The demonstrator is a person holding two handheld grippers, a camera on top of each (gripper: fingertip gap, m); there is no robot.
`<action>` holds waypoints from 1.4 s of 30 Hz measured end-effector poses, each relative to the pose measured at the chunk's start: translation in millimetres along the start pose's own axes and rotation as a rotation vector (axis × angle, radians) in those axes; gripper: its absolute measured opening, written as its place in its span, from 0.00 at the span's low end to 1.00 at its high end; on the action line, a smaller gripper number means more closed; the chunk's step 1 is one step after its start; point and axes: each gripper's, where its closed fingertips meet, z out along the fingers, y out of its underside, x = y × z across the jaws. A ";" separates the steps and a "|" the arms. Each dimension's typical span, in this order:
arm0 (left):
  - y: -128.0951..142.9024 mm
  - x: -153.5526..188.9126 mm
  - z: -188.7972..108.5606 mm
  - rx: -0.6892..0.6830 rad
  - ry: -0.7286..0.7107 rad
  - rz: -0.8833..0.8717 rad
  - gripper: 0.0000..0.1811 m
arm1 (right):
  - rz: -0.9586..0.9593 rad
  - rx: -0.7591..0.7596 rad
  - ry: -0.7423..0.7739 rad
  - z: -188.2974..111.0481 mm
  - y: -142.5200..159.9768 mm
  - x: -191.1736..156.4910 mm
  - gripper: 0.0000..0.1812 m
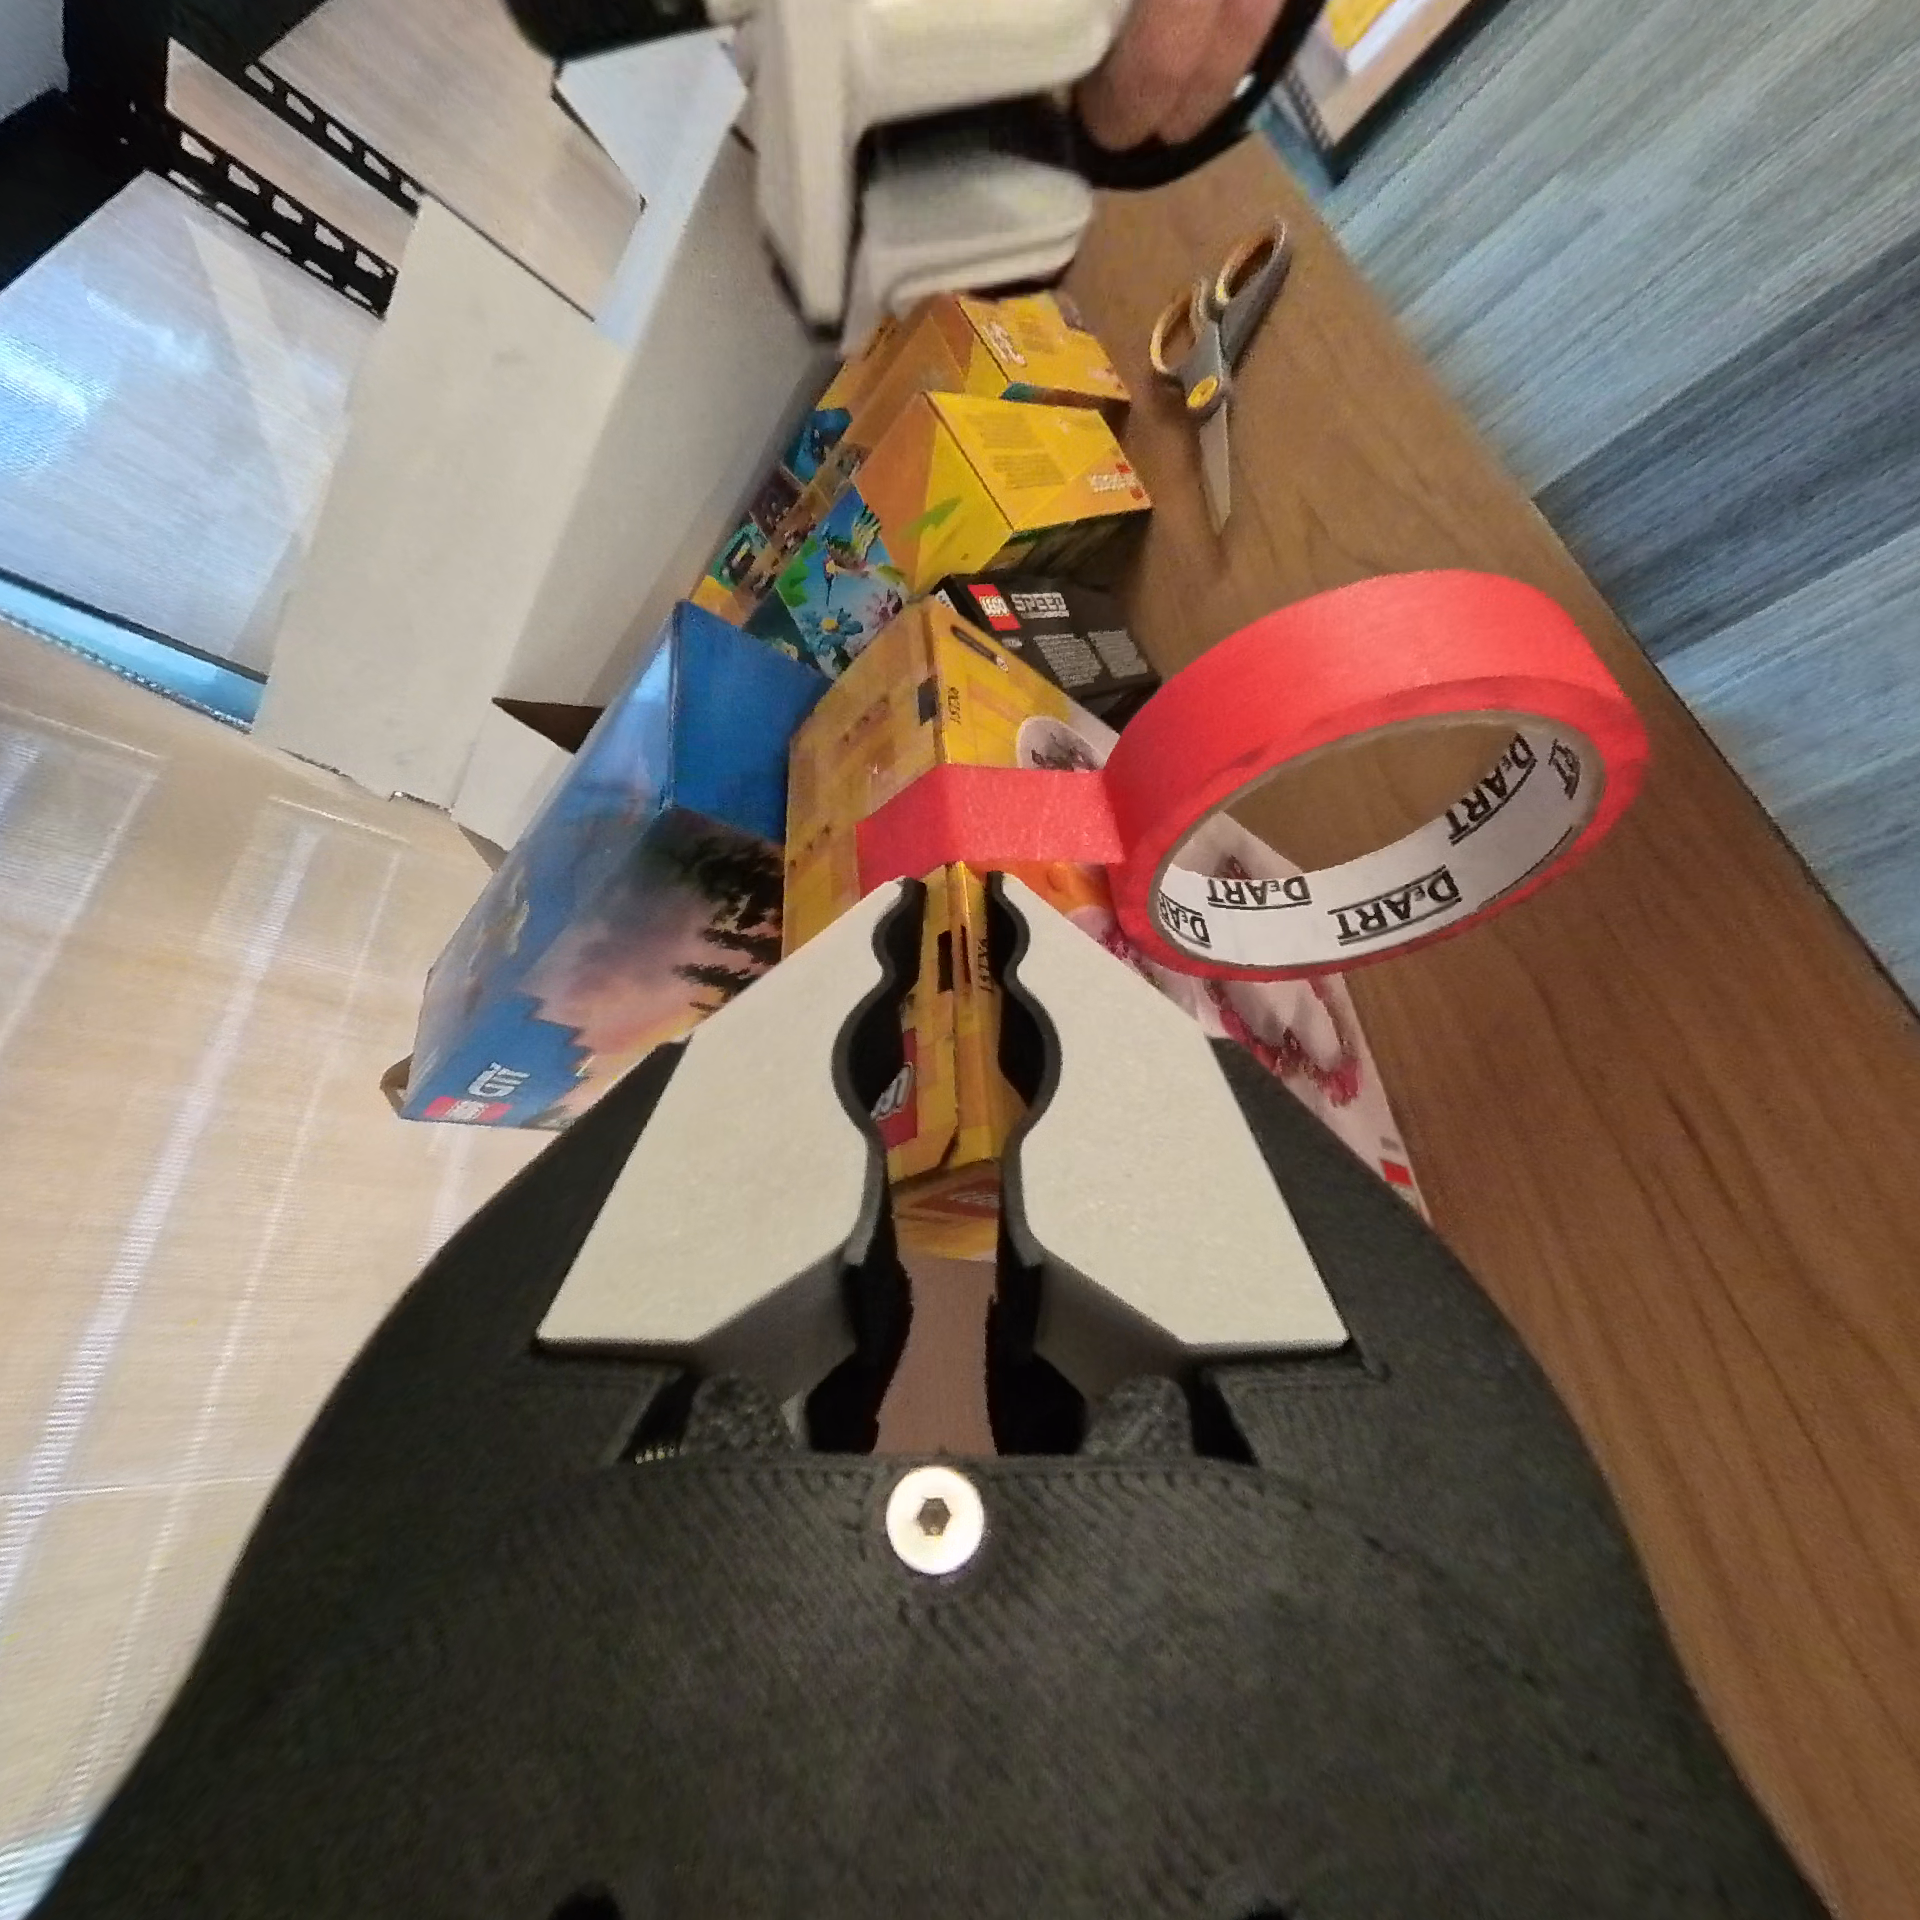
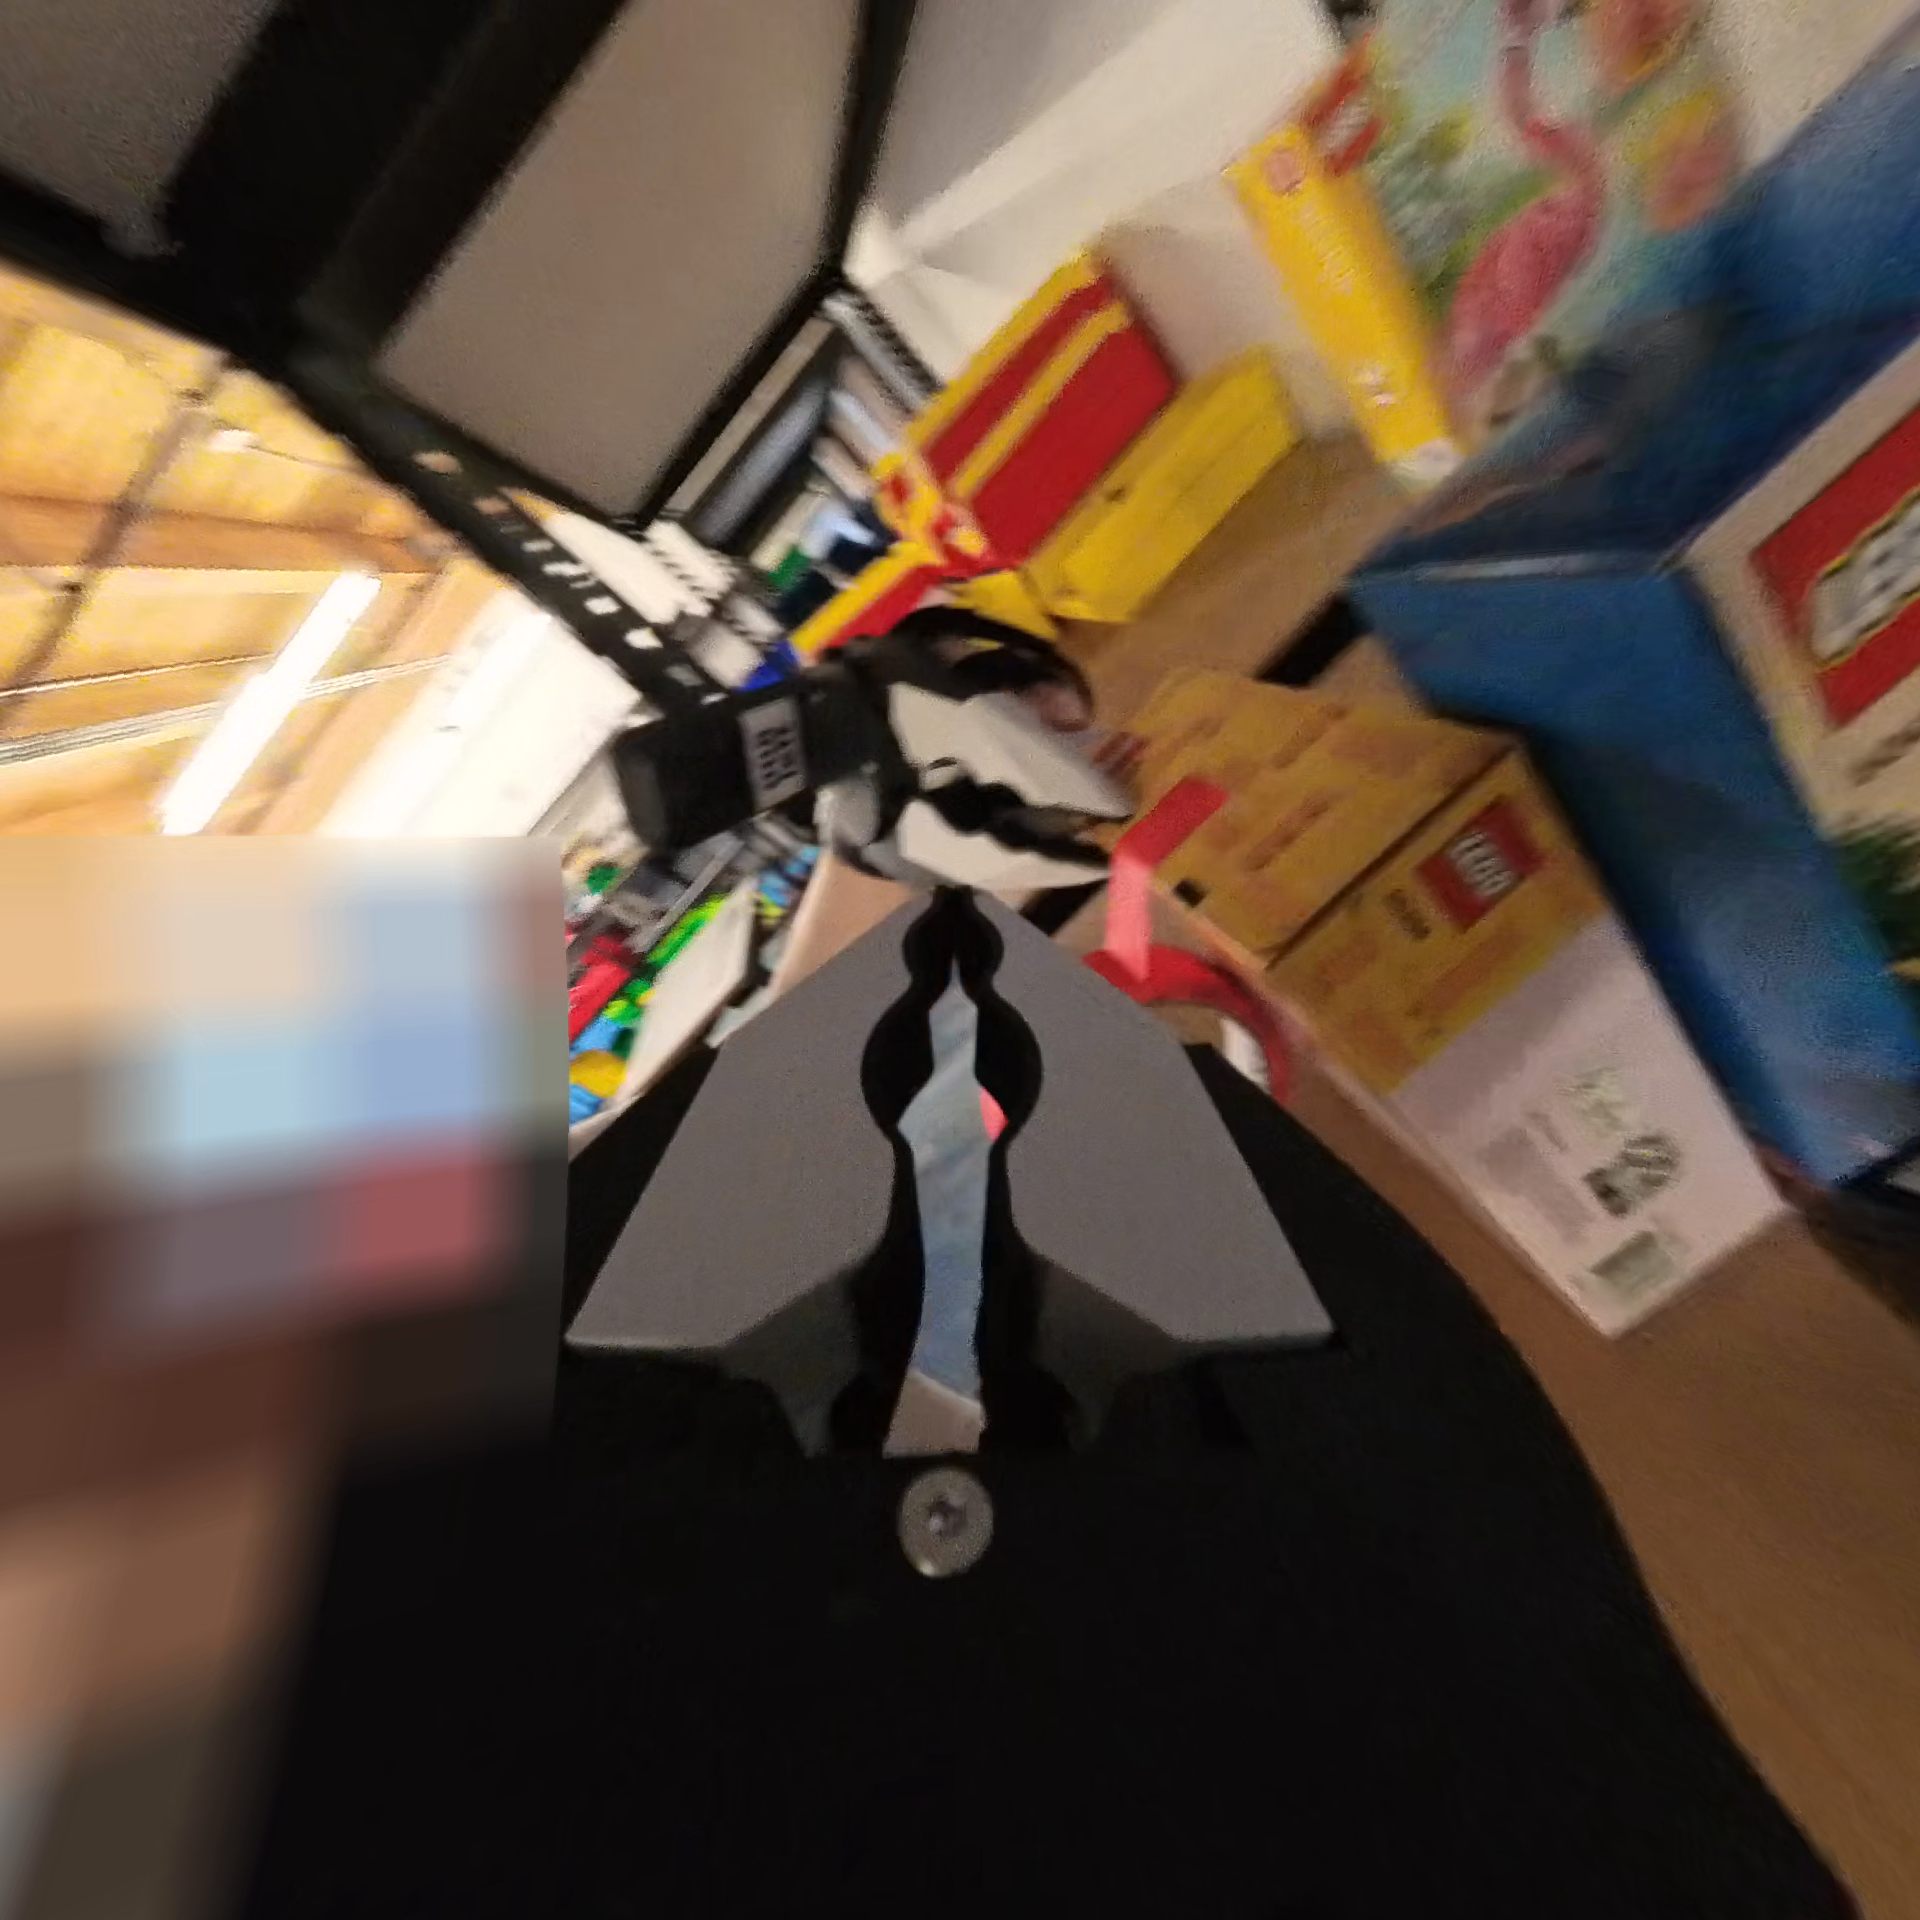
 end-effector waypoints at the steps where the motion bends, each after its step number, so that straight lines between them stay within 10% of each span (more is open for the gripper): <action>1: 0.5 -0.6 -0.1 0.017 0.003 -0.015 0.06 | 0.029 -0.040 0.060 8.3 -4.2 7.2 0.00; 9: 0.9 -0.7 -1.2 0.066 0.012 -0.036 0.06 | 0.313 -0.384 0.234 65.3 14.4 53.1 0.00; 42: 3.2 -2.3 -0.9 0.097 -0.008 -0.009 0.06 | 0.348 -0.328 0.221 73.5 17.5 44.5 0.00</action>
